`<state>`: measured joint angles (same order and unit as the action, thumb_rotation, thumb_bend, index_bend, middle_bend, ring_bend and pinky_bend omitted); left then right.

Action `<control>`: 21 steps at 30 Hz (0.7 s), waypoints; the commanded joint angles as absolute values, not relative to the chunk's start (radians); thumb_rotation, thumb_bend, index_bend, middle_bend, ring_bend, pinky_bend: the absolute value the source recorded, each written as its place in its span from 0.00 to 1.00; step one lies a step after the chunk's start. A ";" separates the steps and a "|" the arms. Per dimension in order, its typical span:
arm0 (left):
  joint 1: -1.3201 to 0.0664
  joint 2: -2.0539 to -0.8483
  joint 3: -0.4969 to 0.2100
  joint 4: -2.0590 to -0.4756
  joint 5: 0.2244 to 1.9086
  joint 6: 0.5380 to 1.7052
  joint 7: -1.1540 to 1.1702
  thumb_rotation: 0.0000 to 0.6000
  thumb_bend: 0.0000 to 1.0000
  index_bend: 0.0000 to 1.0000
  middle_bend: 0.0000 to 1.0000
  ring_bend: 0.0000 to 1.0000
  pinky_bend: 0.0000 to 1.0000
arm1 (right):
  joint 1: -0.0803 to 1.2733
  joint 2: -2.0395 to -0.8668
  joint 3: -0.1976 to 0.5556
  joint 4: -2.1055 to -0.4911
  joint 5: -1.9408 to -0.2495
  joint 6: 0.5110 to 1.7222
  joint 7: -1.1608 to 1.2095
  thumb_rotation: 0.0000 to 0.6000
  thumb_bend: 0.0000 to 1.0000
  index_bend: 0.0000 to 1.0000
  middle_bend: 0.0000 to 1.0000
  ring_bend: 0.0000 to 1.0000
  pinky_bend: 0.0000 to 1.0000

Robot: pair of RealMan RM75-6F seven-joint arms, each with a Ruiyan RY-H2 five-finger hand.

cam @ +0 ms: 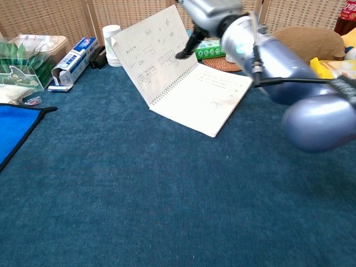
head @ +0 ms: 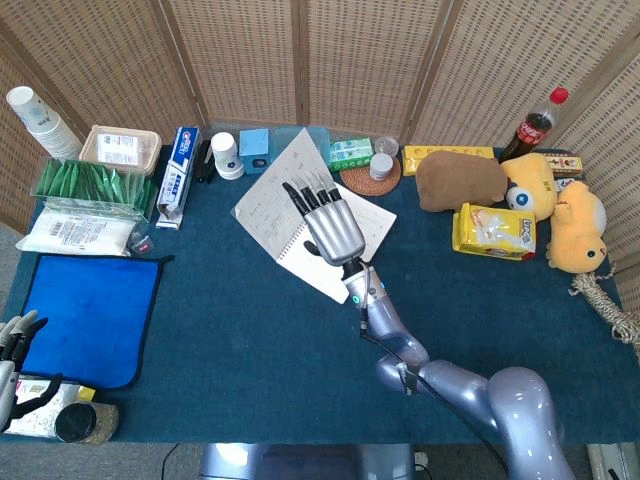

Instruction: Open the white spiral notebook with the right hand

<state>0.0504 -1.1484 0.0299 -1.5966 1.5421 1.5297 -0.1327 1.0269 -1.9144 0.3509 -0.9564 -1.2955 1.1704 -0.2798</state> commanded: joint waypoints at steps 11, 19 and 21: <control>0.025 -1.134 0.019 -1.638 1.521 1.494 -0.069 1.00 0.30 0.20 0.07 0.02 0.00 | 0.684 -1.555 0.192 -1.489 -1.257 1.348 -0.485 1.00 0.10 0.12 0.14 0.04 0.12; 0.005 -1.135 0.007 -1.654 1.485 1.458 -0.032 1.00 0.31 0.21 0.07 0.02 0.00 | 0.556 -1.479 0.133 -1.566 -1.256 1.427 -0.475 1.00 0.10 0.13 0.15 0.05 0.12; -0.001 -1.135 0.004 -1.659 1.475 1.449 -0.022 1.00 0.30 0.21 0.07 0.02 0.00 | 0.529 -1.470 0.117 -1.568 -1.260 1.441 -0.471 1.00 0.10 0.13 0.15 0.05 0.12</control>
